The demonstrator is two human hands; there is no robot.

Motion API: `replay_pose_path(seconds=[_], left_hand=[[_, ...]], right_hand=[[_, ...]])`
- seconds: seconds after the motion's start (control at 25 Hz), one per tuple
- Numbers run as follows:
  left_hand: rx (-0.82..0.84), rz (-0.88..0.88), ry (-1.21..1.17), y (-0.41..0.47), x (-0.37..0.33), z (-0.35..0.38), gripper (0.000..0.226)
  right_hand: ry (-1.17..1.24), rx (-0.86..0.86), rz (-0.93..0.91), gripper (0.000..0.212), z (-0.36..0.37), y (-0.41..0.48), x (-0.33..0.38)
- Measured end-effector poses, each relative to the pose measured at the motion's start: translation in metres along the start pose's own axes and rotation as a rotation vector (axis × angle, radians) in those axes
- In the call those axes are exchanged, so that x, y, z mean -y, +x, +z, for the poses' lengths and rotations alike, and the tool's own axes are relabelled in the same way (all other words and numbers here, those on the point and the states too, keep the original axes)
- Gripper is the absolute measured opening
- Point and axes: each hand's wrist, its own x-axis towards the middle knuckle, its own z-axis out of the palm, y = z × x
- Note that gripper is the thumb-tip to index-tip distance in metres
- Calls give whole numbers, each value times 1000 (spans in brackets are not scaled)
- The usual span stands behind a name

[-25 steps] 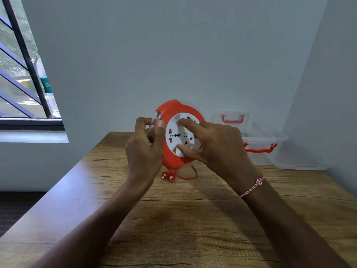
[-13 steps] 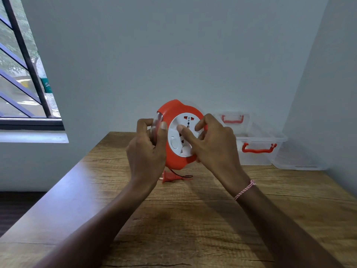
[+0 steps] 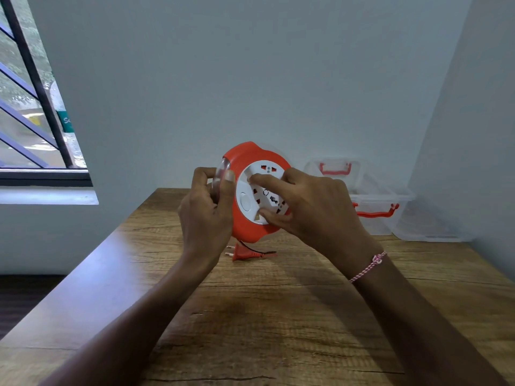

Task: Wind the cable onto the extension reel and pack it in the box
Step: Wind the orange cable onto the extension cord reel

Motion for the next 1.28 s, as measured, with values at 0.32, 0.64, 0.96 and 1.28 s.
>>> replay_pose_path(seconds=[0.32, 0.64, 0.96, 1.28], left_hand=[[19, 14, -20, -7, -8, 3, 32], [7, 31, -17, -7, -6, 3, 31], [-46, 84, 11, -8, -8, 5, 36], [-66, 98, 34, -11, -7, 5, 33]], right_hand=[[262, -72, 291, 71, 6, 3, 11], [395, -68, 467, 67, 3, 4, 15], [630, -45, 787, 46, 2, 10, 27], [954, 23, 993, 42, -3, 12, 30]])
